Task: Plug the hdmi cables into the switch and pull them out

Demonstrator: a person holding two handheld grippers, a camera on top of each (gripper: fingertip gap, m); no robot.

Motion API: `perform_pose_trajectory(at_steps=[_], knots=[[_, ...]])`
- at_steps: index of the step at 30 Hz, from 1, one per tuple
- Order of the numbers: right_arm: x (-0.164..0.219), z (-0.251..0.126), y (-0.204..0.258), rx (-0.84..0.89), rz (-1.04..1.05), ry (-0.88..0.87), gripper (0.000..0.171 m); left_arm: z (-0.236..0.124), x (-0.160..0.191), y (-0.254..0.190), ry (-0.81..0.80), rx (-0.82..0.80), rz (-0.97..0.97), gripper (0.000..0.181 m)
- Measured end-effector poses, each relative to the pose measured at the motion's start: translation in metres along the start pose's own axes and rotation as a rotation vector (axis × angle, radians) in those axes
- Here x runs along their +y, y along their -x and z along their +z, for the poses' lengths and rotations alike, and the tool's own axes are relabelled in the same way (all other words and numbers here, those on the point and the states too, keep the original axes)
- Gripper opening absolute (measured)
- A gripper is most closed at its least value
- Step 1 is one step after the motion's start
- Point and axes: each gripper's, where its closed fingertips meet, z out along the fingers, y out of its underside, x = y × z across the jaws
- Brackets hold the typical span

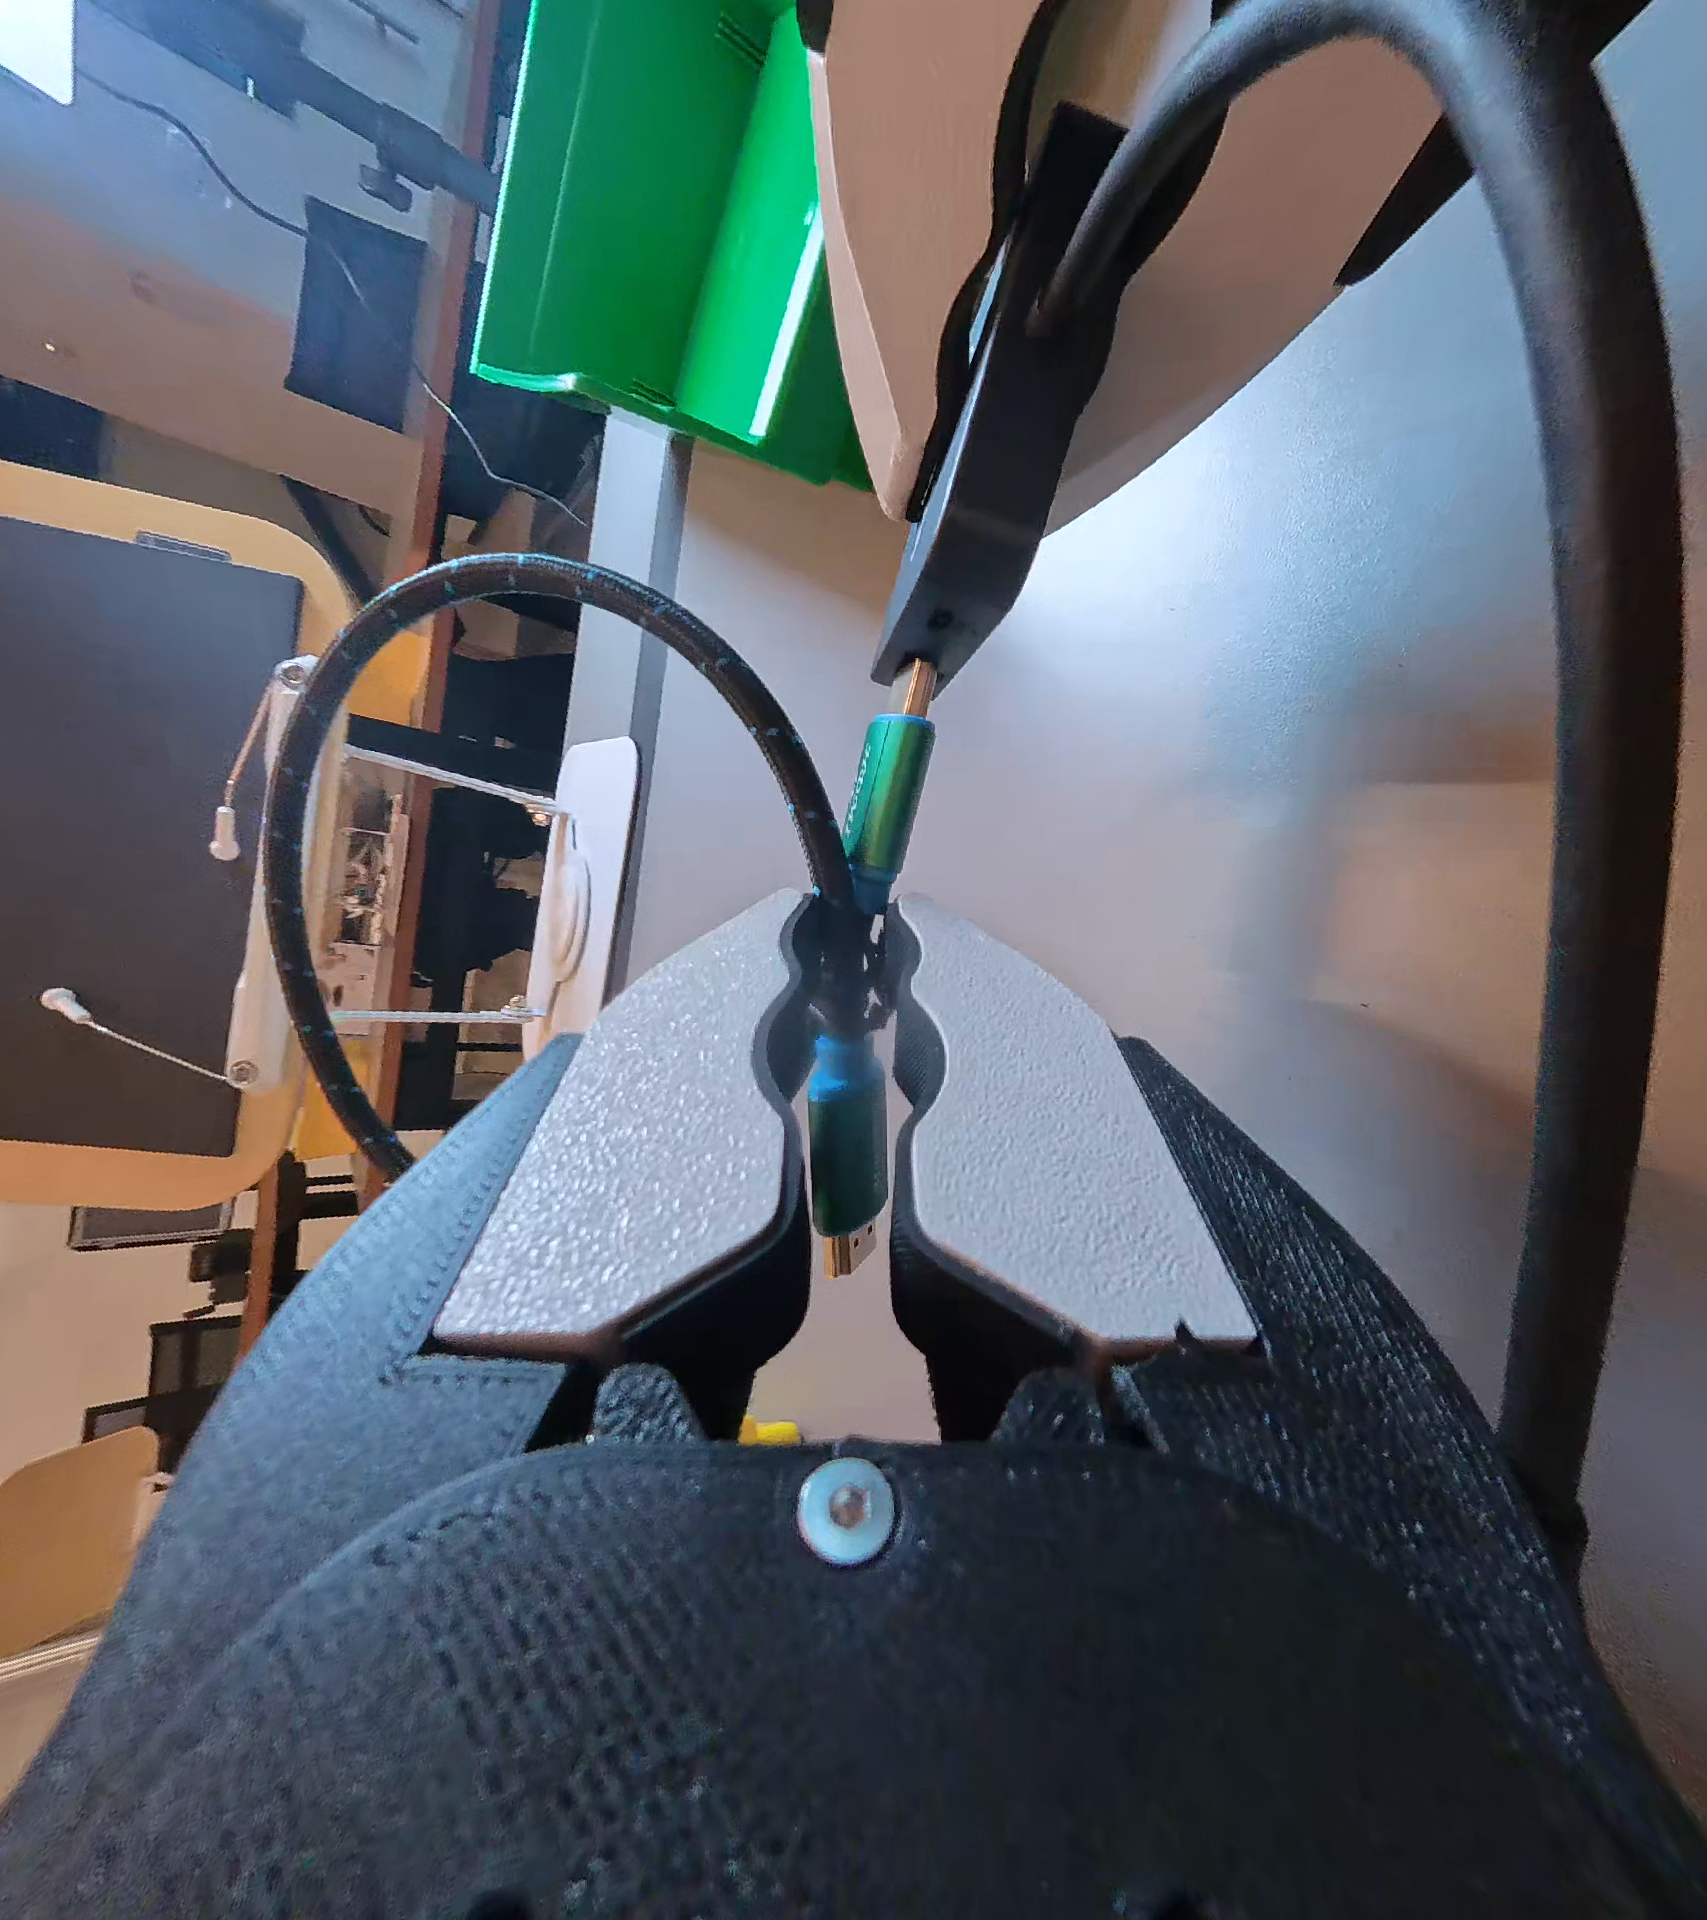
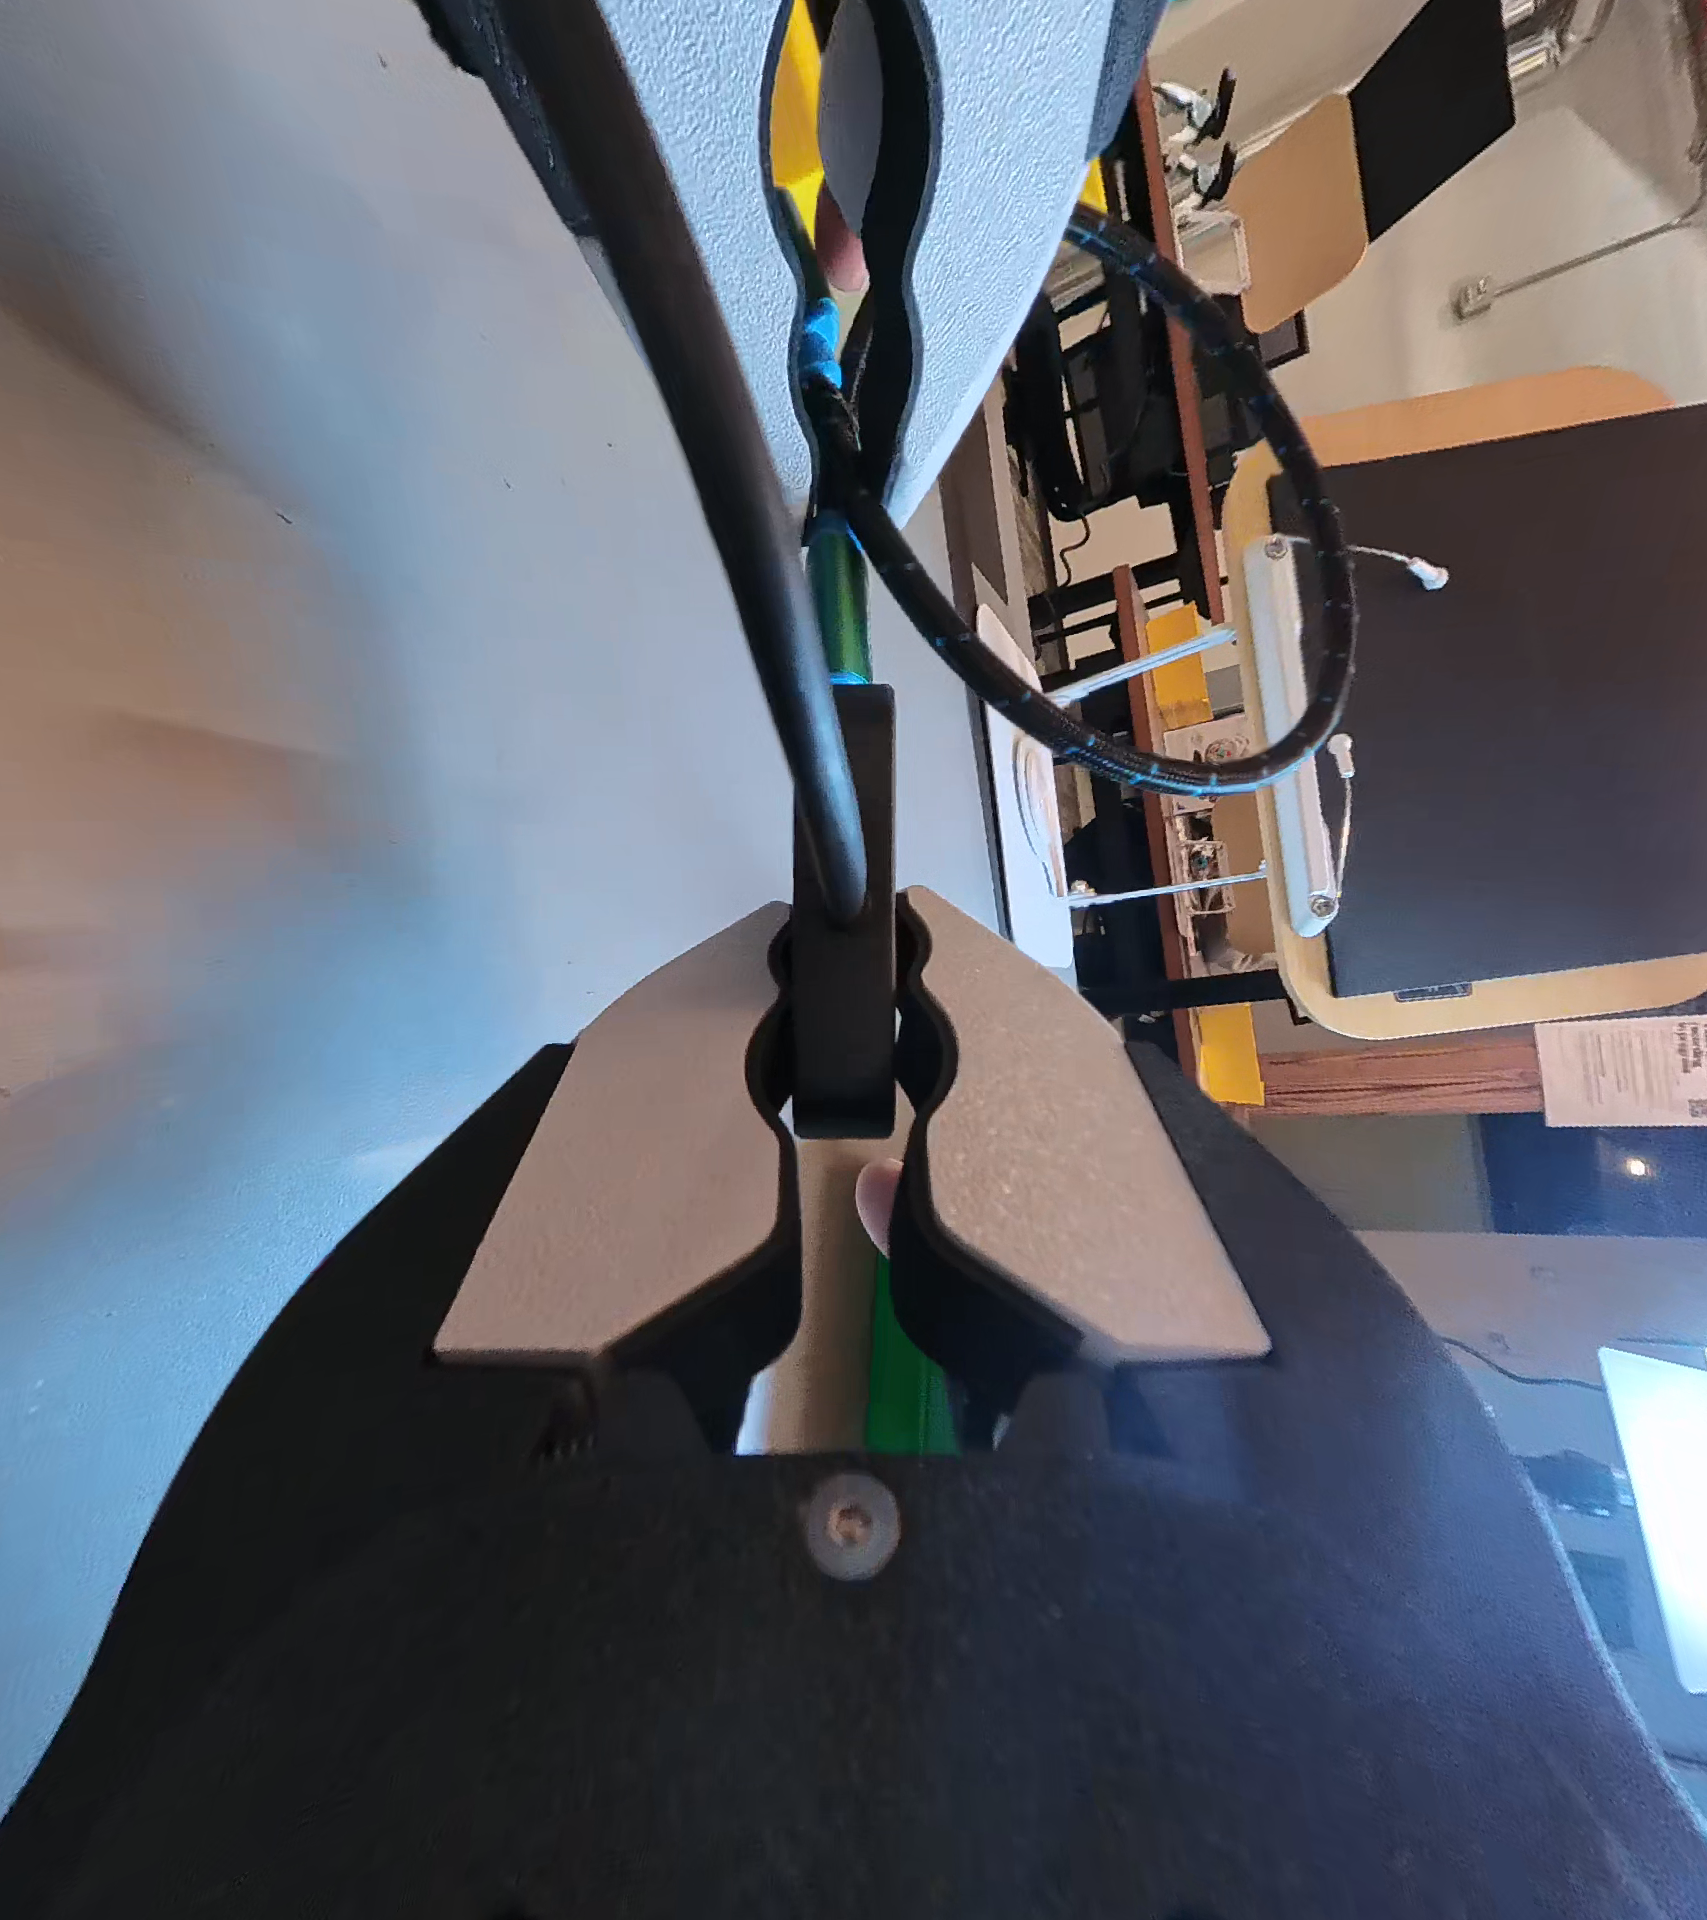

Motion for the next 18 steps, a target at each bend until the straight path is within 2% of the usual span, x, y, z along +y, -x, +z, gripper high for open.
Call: perform_pose_trajectory(at_steps=[7,11,15,18], knots=[[-0.011,-0.007,-0.003,0.054,-0.071,-0.051,0.014,-0.008,-0.004,0.004,-0.022,-0.032,0.021,0.011],[-0.016,-0.011,-0.002,0.057,-0.088,-0.101,0.014,-0.014,-0.009,0.001,-0.06,0.018,-0.057,0.01],[-0.021,-0.007,0.005,0.052,-0.149,-0.081,0.013,-0.012,-0.004,-0.002,0.004,0.005,0.006,0.01],[-0.02,-0.005,0.011,0.038,-0.151,-0.083,0.013,-0.012,-0.004,-0.008,-0.016,0.039,0.056,0.01]])
